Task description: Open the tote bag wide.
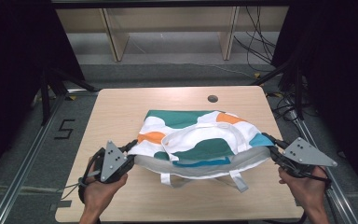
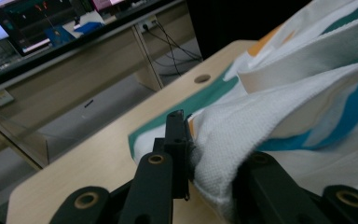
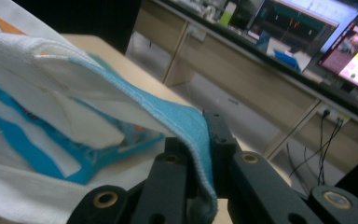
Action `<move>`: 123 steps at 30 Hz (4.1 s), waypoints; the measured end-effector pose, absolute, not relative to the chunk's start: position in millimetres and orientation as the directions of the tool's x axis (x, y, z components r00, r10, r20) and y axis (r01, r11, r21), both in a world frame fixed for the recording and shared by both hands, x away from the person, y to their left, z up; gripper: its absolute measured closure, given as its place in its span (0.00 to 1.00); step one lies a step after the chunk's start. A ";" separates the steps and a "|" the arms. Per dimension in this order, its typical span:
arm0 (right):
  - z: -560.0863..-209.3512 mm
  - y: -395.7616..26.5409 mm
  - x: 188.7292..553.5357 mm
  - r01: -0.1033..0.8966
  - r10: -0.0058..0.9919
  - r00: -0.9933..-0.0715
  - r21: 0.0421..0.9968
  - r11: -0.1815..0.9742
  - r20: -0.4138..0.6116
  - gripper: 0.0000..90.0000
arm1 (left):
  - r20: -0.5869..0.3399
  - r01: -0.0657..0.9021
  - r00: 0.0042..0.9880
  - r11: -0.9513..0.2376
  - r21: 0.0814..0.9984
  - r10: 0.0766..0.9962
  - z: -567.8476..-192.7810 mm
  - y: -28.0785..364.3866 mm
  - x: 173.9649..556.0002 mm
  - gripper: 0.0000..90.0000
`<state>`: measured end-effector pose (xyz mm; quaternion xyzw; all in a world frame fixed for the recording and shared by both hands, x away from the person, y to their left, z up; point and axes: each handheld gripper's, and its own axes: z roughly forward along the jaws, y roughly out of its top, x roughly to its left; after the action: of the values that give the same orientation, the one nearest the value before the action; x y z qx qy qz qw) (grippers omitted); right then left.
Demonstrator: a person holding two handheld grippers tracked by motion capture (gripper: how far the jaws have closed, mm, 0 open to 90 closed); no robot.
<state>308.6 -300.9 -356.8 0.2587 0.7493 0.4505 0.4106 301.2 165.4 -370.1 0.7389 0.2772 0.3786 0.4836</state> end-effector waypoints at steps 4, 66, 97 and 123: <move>-332.7 -301.5 306.1 -0.033 0.755 -0.521 0.893 0.449 -0.399 0.98 | 0.284 0.001 0.535 -0.337 0.942 0.796 -347.8 169.6 298.0 0.88; -410.9 -303.3 375.5 0.253 0.720 -0.618 0.786 0.563 -0.316 0.97 | 0.052 0.344 0.650 -0.354 0.870 0.758 -438.9 156.1 391.7 0.84; -489.3 -293.7 402.3 0.500 0.762 -0.623 0.659 0.562 -0.176 0.72 | -0.014 0.482 0.629 -0.376 0.791 0.777 -509.4 145.1 406.0 0.74; -422.3 -226.4 351.2 0.280 0.536 -0.841 0.785 0.552 -0.077 0.65 | 0.017 0.379 0.670 -0.361 0.852 0.742 -444.3 125.4 423.0 0.75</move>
<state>351.2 -226.4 -422.3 0.2354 0.8671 0.4106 0.1556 423.0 125.4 -444.3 0.7992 0.3506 0.2051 0.4431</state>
